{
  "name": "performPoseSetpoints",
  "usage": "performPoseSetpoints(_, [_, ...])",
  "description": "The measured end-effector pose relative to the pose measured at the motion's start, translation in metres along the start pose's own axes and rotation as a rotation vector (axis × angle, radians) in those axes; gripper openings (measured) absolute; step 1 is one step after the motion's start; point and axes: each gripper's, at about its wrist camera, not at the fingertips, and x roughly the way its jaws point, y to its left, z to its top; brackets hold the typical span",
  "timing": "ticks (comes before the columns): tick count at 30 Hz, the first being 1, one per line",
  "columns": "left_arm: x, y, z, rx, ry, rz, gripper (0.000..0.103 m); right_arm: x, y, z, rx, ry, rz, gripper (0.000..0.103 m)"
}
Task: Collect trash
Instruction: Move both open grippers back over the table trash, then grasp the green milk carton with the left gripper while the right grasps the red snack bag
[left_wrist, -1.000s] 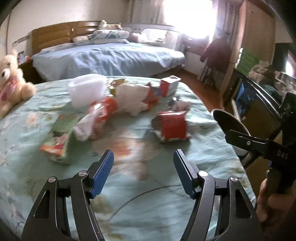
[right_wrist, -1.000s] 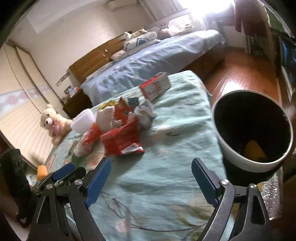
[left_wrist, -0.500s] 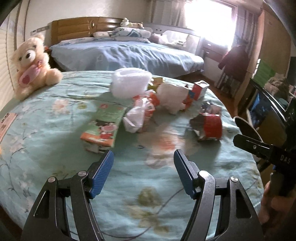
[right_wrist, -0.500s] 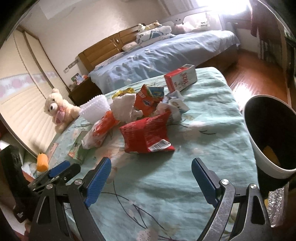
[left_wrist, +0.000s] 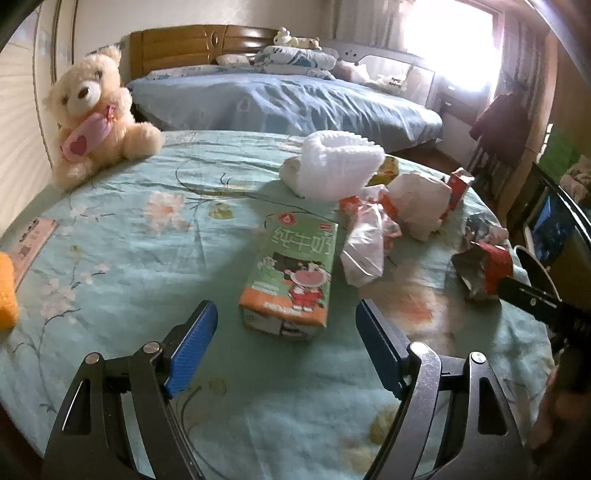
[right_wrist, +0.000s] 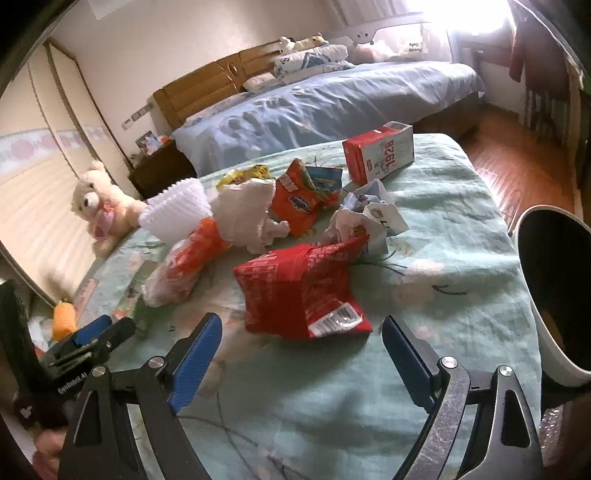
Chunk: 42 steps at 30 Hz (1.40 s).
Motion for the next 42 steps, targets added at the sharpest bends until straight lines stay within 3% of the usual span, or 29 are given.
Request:
performPoseSetpoints(5, [0.014,0.001,0.005,-0.001,0.038,0.000,0.077,0.011,-0.003,0.002,0.015,0.012,-0.022,0.088])
performPoseSetpoints(7, [0.017,0.000,0.005,0.006,0.052,-0.011,0.060,0.013,-0.003,0.003,0.015,0.012,-0.027,0.079])
performPoseSetpoints(8, [0.020,0.000,0.004,0.013,0.068,-0.021,0.051,0.014,-0.003,0.003,0.014,0.015,-0.028,0.069])
performPoseSetpoints(11, [0.015,-0.001,0.004,0.013,0.043,-0.021,0.050,0.014,-0.004,0.001,0.014,0.016,-0.024,0.052])
performPoseSetpoints(15, [0.003,-0.001,-0.001,0.004,-0.001,-0.002,0.050,0.007,-0.004,-0.003,0.005,0.010,-0.010,0.042])
performPoseSetpoints(19, [-0.013,0.002,-0.007,-0.015,-0.039,-0.004,0.050,-0.004,-0.004,-0.008,0.000,0.003,0.002,0.039])
performPoseSetpoints(20, [-0.018,0.003,-0.009,-0.021,-0.048,-0.009,0.050,-0.007,-0.004,-0.008,-0.001,0.001,0.009,0.025])
performPoseSetpoints(21, [-0.023,0.003,-0.011,-0.026,-0.058,-0.013,0.050,-0.010,-0.004,-0.009,-0.002,-0.001,0.014,0.023])
performPoseSetpoints(24, [-0.035,0.000,-0.012,-0.028,-0.082,-0.028,0.050,-0.021,-0.004,-0.011,-0.006,-0.013,0.021,0.018])
performPoseSetpoints(34, [-0.069,-0.047,-0.011,0.061,-0.149,-0.117,0.050,-0.046,-0.018,-0.020,0.011,-0.039,0.010,0.016])
performPoseSetpoints(42, [-0.064,-0.095,-0.015,0.150,-0.116,-0.206,0.050,-0.071,-0.046,-0.024,0.058,-0.069,-0.019,0.016])
